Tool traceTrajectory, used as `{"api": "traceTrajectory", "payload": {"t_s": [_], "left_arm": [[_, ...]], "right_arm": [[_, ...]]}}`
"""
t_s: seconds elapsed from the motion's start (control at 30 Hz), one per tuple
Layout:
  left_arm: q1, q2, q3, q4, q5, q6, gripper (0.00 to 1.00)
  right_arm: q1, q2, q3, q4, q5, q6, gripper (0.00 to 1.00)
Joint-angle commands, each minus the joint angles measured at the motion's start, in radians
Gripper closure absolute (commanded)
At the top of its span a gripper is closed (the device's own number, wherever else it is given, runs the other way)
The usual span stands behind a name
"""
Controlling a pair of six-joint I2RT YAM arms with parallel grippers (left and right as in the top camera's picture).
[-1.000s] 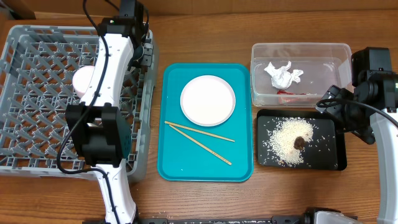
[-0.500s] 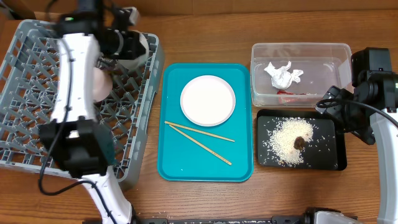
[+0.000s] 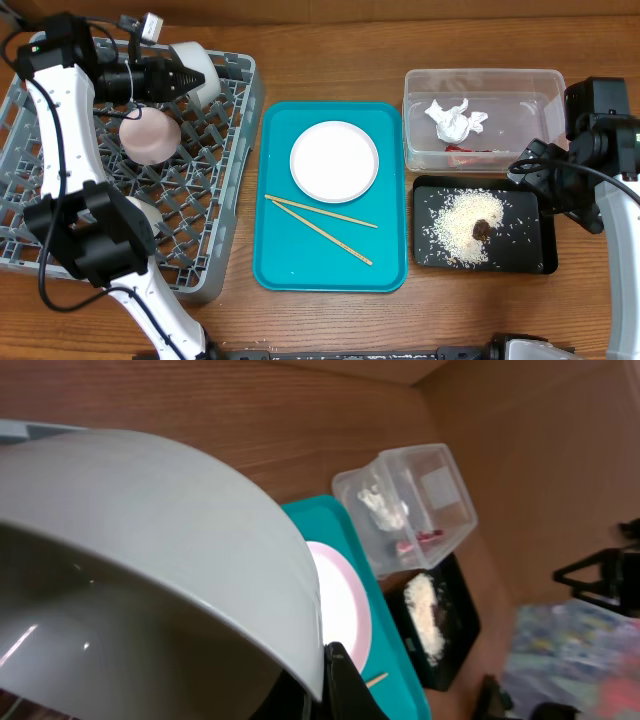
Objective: Sort waste into correct bins and load items into the dishwasher
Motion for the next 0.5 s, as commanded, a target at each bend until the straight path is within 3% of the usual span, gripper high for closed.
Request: {"api": "traceTrajectory", "payload": {"t_s": [0.0,0.3,0.47], "left_arm": [[0.026,0.070,-0.005,-0.023,0.131,0.107,0.96],[0.098,0.185,-0.005,-0.119,0.110,0.160,0.96],[0.172,0.183,-0.004,-0.208,-0.076,0.159,0.96]], "right_arm": [[-0.002,-0.004,0.019,0.003,-0.001,0.001,0.00],[-0.002,-0.004,0.019,0.003,-0.001,0.001,0.00],[-0.002,-0.004,0.019,0.004,-0.001,0.001,0.00]]}}
